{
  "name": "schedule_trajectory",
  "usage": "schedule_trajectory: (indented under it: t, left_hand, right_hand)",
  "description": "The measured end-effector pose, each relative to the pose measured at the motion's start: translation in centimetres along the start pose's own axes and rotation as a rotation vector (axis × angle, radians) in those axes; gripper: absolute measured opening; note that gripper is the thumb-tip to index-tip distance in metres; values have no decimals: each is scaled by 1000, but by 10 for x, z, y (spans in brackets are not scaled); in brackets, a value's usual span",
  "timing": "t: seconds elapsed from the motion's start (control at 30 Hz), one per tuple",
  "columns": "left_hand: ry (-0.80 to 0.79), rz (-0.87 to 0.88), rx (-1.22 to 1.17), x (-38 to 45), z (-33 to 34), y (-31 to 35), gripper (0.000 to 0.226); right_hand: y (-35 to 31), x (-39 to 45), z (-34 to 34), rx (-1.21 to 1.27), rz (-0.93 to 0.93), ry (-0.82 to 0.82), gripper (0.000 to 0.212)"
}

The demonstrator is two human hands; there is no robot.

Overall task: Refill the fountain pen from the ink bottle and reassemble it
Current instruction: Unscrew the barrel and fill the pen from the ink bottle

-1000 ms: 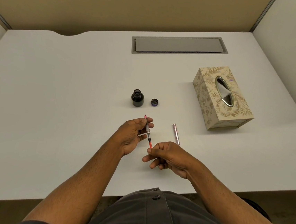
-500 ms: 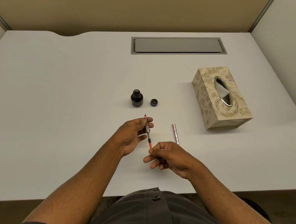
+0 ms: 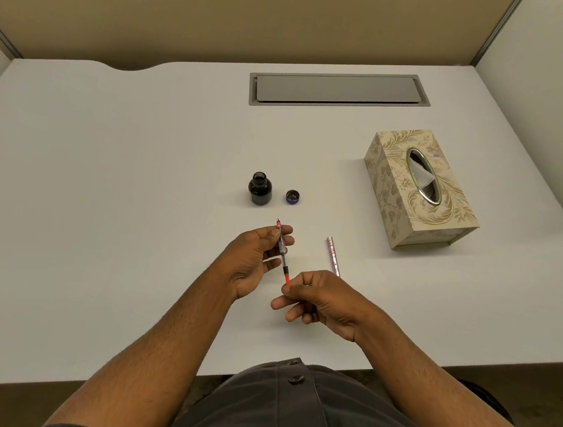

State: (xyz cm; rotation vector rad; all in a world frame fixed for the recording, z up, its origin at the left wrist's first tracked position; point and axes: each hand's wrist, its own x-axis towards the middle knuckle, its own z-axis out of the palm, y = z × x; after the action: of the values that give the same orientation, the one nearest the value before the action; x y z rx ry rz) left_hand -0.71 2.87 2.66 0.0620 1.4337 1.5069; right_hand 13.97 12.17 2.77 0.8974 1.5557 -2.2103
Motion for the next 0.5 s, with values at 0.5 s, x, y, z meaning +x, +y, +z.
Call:
schedule_trajectory:
  t: [0.5]
  left_hand:
    - [-6, -4, -7, 1, 0, 0, 24]
  right_hand:
    - [-3, -2, -1, 61, 44, -37, 29]
